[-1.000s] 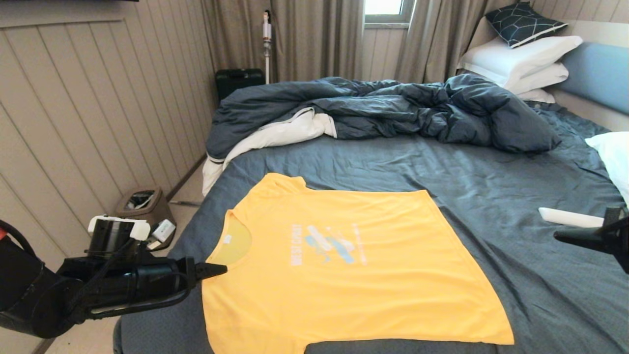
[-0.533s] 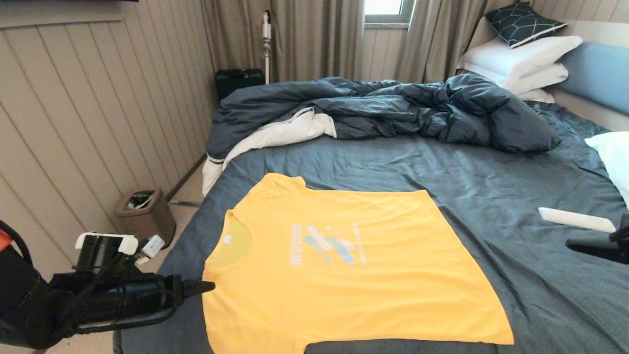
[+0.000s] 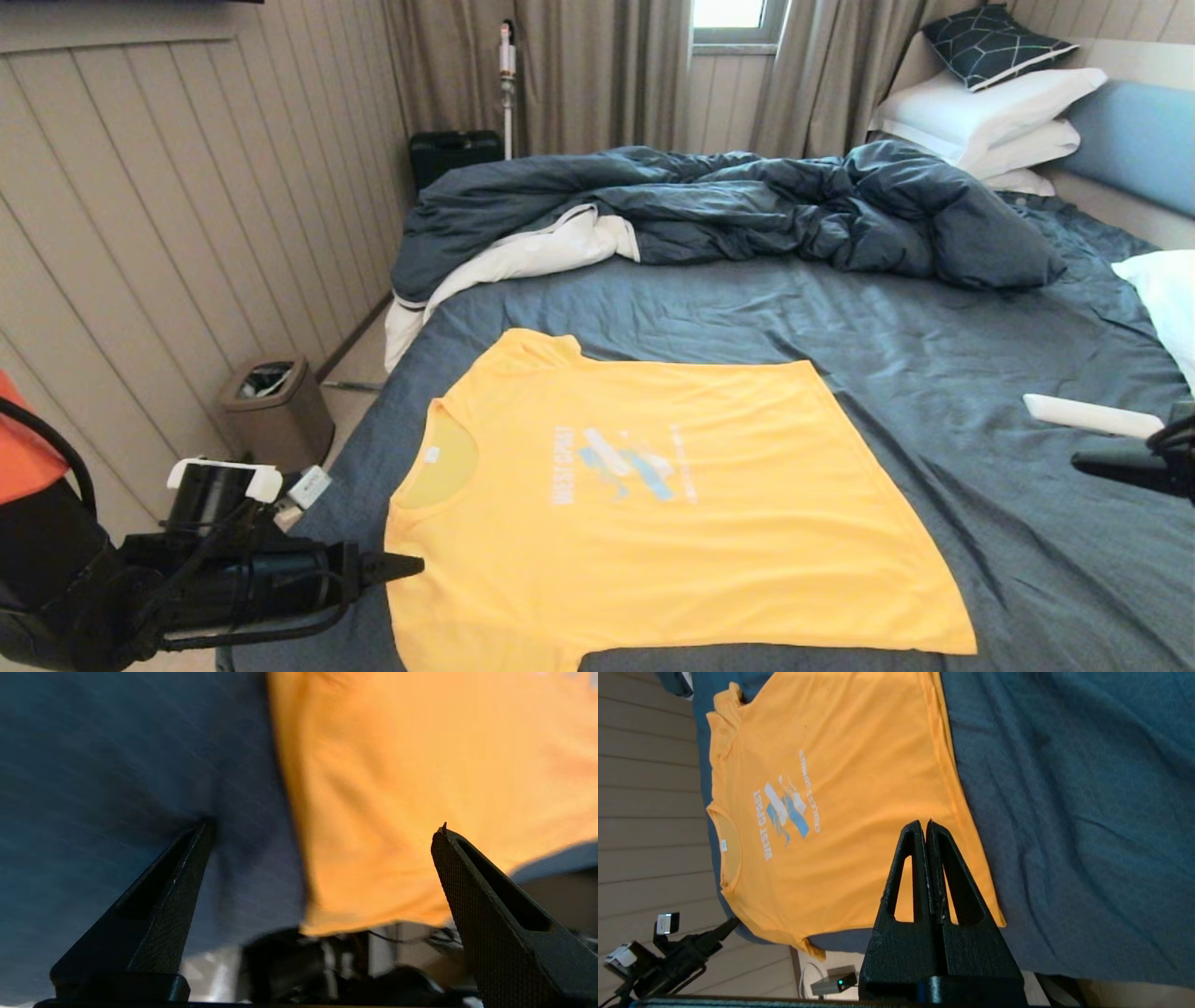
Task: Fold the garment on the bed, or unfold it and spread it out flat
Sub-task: Fold the yellow T-shirt
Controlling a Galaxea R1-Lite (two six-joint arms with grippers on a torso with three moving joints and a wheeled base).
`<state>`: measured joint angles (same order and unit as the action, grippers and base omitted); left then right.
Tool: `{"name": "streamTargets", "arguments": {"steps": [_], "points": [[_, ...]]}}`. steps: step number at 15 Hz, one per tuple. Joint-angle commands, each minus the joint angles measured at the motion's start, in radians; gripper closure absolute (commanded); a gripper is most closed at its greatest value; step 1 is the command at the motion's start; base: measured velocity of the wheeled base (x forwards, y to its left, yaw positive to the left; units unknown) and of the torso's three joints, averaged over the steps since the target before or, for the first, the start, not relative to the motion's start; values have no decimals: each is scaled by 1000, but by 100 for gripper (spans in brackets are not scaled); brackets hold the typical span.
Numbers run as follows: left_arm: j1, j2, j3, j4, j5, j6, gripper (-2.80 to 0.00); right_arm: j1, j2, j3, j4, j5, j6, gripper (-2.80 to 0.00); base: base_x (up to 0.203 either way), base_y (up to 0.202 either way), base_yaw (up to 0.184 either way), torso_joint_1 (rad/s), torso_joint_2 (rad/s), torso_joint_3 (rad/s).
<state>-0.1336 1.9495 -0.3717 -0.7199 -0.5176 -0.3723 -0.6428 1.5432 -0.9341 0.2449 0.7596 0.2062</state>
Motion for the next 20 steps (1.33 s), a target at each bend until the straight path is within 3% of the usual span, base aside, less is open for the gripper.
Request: {"name": "streamTargets", "arguments": {"steps": [1,6,14,20], "points": [[-22,-33,-2,-5,-12,-29,-280,0,29,-7,0,4,0,0,0,0,0,0,0,0],[-134,-45,-23,-5,-21,-102,-280,-2,51,-23,-4,0,-5,0,0,0,0,0,0,0],[-108,-2,-23,-23,-2,-87,-280,0,87,-53,-4,-1,-7,0,0,0,0,0,0,0],[-92,29,78,-166,-9,-39,-280,8,91,-55,-6,-1,-7,0,0,0,0,0,0,0]]}}
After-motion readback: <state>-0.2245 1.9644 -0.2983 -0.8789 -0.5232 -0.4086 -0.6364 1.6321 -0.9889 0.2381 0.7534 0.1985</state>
